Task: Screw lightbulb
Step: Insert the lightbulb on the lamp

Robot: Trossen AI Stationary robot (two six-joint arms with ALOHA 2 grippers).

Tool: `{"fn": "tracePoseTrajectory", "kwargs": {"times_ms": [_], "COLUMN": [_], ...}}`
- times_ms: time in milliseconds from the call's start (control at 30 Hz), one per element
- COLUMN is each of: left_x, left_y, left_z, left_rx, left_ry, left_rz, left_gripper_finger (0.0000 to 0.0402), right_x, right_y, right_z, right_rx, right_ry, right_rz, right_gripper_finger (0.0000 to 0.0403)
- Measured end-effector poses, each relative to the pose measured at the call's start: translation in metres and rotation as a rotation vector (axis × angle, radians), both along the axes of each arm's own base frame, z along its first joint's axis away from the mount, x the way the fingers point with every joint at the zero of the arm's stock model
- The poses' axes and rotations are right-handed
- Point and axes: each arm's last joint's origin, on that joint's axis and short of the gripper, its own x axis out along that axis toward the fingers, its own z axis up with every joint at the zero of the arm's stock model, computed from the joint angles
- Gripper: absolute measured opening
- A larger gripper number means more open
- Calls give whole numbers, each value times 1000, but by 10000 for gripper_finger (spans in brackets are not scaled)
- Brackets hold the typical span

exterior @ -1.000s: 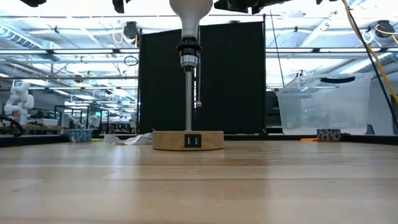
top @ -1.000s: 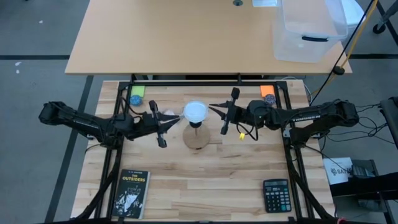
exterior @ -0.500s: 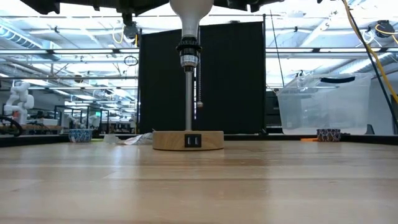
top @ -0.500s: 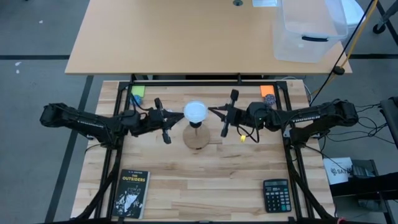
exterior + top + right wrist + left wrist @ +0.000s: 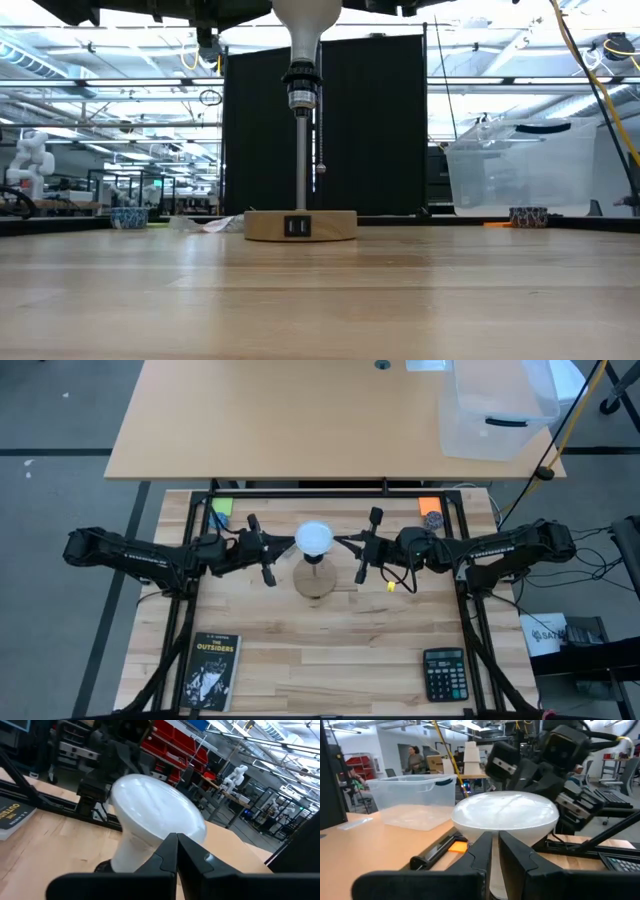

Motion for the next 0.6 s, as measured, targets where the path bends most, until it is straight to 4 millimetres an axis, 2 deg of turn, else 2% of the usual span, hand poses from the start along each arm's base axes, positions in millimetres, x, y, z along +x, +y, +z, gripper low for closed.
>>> {"fn": "tracePoseTrajectory", "kwargs": {"times_ms": [300, 467, 600], "left_x": [0, -9, -19], "left_y": [6, -1, -9], "left_z": [-3, 7, 18], "left_rx": [-17, 38, 90], "left_ry": [24, -7, -49], "left_rz": [43, 22, 3], "left_gripper_finger": [36, 36, 36], "right_x": [0, 0, -1], "right_y": [12, 13, 6], "right_z": [-5, -8, -7], "right_rx": [-29, -38, -63], "right_ry": [54, 87, 88], "right_rz": [57, 14, -70], "right_gripper_finger": [0, 0, 0]}}
